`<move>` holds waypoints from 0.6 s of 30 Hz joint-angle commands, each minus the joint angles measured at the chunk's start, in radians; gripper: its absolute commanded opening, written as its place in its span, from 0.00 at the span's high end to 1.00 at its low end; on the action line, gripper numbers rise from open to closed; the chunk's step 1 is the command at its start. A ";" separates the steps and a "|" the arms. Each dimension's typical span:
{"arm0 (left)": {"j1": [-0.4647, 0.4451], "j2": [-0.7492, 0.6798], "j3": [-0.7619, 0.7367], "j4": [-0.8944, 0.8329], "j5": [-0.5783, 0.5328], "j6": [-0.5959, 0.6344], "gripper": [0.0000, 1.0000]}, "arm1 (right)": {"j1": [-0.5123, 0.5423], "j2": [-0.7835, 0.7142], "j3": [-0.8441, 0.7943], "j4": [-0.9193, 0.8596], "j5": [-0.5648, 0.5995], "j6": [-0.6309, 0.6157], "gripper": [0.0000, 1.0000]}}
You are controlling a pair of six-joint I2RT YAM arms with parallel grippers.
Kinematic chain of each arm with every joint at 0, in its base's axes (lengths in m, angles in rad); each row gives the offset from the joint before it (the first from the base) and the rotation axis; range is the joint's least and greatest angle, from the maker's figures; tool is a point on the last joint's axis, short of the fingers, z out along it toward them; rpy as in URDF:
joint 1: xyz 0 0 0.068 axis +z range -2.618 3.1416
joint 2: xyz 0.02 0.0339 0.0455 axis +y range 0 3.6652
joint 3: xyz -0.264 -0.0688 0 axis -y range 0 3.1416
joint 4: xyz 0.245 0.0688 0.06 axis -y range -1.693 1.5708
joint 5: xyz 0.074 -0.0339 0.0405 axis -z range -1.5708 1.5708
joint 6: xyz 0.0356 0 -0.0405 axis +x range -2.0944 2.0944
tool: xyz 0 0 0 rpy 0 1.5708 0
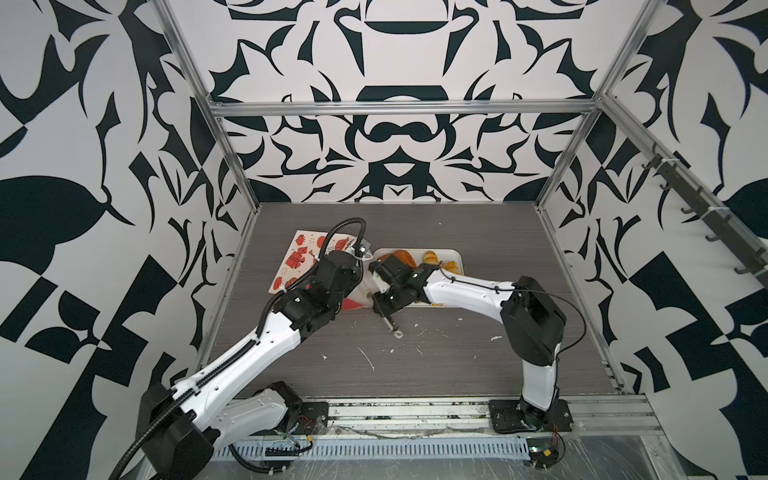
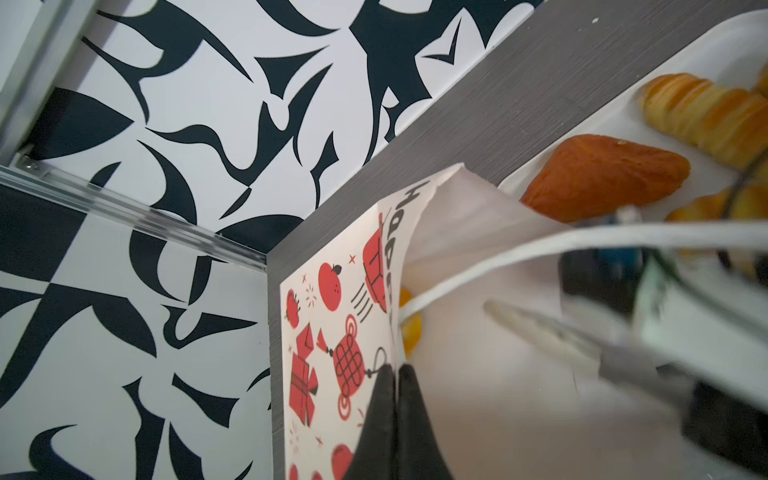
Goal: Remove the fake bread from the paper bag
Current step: 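Tilt the bag with the left gripper while the right tongs reach the last yellow bun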
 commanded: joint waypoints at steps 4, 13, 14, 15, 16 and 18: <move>0.000 -0.037 0.010 -0.051 0.002 0.011 1.00 | -0.028 -0.073 -0.022 -0.007 0.027 0.030 0.79; 0.000 0.014 0.013 -0.003 -0.008 0.017 1.00 | -0.007 -0.108 -0.027 -0.019 -0.046 0.034 0.79; 0.000 0.032 0.019 0.007 -0.008 0.021 1.00 | 0.001 -0.111 -0.027 -0.016 -0.053 0.040 0.79; 0.000 0.047 0.024 0.019 -0.008 0.022 1.00 | 0.009 -0.111 -0.027 -0.008 -0.061 0.045 0.79; 0.000 0.064 0.031 0.032 -0.001 0.026 1.00 | 0.015 -0.113 -0.027 -0.001 -0.072 0.054 0.79; 0.000 0.092 0.044 0.056 0.008 0.028 1.00 | 0.027 -0.117 -0.027 0.012 -0.076 0.068 0.79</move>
